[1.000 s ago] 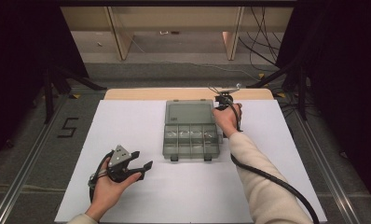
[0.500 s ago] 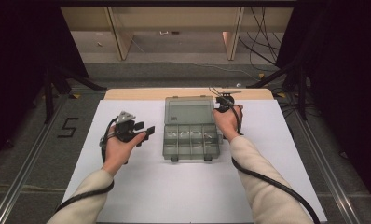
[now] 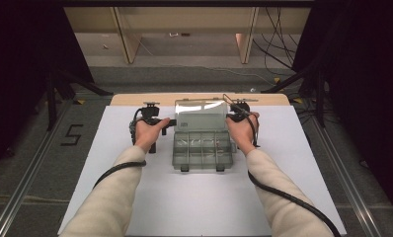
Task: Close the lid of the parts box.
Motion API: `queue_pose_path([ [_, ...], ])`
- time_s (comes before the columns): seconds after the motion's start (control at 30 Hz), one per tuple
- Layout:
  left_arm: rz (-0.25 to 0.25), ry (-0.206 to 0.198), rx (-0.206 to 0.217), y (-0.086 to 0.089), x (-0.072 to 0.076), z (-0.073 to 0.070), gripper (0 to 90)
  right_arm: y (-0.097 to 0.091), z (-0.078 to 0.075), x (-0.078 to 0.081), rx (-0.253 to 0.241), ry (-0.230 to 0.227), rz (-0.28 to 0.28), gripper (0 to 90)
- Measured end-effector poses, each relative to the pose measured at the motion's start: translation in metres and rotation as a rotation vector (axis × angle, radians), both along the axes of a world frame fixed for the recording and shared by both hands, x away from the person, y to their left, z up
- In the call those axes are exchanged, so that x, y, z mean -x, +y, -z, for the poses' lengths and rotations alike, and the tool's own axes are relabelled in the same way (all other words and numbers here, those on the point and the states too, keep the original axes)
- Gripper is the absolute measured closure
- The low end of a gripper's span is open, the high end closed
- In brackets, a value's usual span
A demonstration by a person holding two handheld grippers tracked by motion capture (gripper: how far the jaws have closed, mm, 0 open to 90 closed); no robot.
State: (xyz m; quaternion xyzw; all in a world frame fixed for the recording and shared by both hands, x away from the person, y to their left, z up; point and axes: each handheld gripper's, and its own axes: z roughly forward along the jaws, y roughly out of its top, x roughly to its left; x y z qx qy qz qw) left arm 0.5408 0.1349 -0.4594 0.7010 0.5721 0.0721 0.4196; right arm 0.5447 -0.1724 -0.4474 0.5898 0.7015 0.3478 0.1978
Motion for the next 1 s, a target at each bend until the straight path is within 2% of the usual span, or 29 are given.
queue_pose_path([
  [0.03,0.0,0.008,0.005,-0.001,-0.001,0.0,60.9,-0.002,0.002,0.0,0.014,-0.029,-0.015,89.4],
  [0.07,-0.007,0.012,0.013,-0.004,-0.002,0.001,62.2,0.0,-0.001,0.001,-0.014,0.008,0.005,89.3],
  [0.1,-0.006,0.017,0.01,-0.005,-0.002,0.001,65.4,-0.004,0.001,0.0,0.015,-0.043,-0.027,89.3],
  [0.13,-0.003,0.023,0.011,-0.007,-0.003,0.001,67.7,-0.005,0.003,-0.001,0.036,-0.068,-0.043,89.3],
  [0.17,0.003,0.028,0.007,-0.007,-0.003,0.002,69.7,-0.004,0.001,0.001,0.017,-0.048,-0.036,89.3],
  [0.2,0.0,0.032,0.007,-0.009,-0.004,0.002,71.8,-0.002,0.002,0.001,0.0,-0.069,-0.015,89.3],
  [0.23,-0.004,0.032,0.01,-0.01,-0.004,0.002,74.1,-0.001,0.001,0.001,-0.01,-0.069,-0.009,89.3],
  [0.3,-0.011,0.037,0.011,-0.01,-0.005,0.003,75.7,-0.003,0.001,0.002,0.007,-0.08,-0.019,89.3],
  [0.33,-0.019,0.032,0.003,-0.009,-0.005,0.003,81.2,-0.002,0.001,0.002,0.007,-0.082,-0.016,89.4],
  [0.37,-0.027,0.03,0.005,-0.009,-0.005,0.003,83.2,-0.001,-0.001,0.003,-0.01,-0.068,-0.007,89.4],
  [0.4,-0.041,0.032,0.008,-0.009,-0.004,0.003,84.7,-0.001,-0.001,0.003,-0.011,-0.073,-0.004,89.4],
  [0.57,-0.037,0.015,-0.007,-0.009,-0.002,0.001,86.7,0.0,-0.002,0.005,-0.005,-0.084,-0.008,89.3],
  [0.6,-0.053,0.01,-0.012,-0.01,-0.001,0.0,87.0,0.0,-0.002,0.005,-0.008,-0.088,-0.006,89.2],
  [0.63,-0.045,-0.003,-0.024,-0.01,0.002,-0.001,87.3,0.0,-0.002,0.006,-0.01,-0.089,-0.006,89.1],
  [0.7,-0.044,-0.009,-0.021,-0.01,0.002,-0.001,87.6,0.001,-0.002,0.007,-0.025,-0.08,0.006,88.9],
  [0.73,-0.043,-0.022,-0.026,-0.01,0.004,-0.002,87.9,-0.002,0.0,0.006,-0.015,-0.096,-0.015,88.2],
  [0.83,-0.038,-0.038,-0.036,-0.011,0.006,-0.003,88.0,-0.004,0.0,0.004,-0.015,-0.085,-0.029,86.4],
  [0.87,-0.041,-0.042,-0.034,-0.011,0.006,-0.004,88.0,-0.005,-0.001,0.003,-0.048,-0.07,-0.021,83.7],
  [0.97,-0.044,-0.051,-0.031,-0.012,0.007,-0.004,88.1,-0.008,-0.003,-0.001,-0.036,-0.078,-0.049,80.6],
  [1.0,-0.038,-0.053,-0.035,-0.011,0.008,-0.004,88.2,-0.007,-0.005,-0.002,-0.051,-0.071,-0.047,78.9],
])
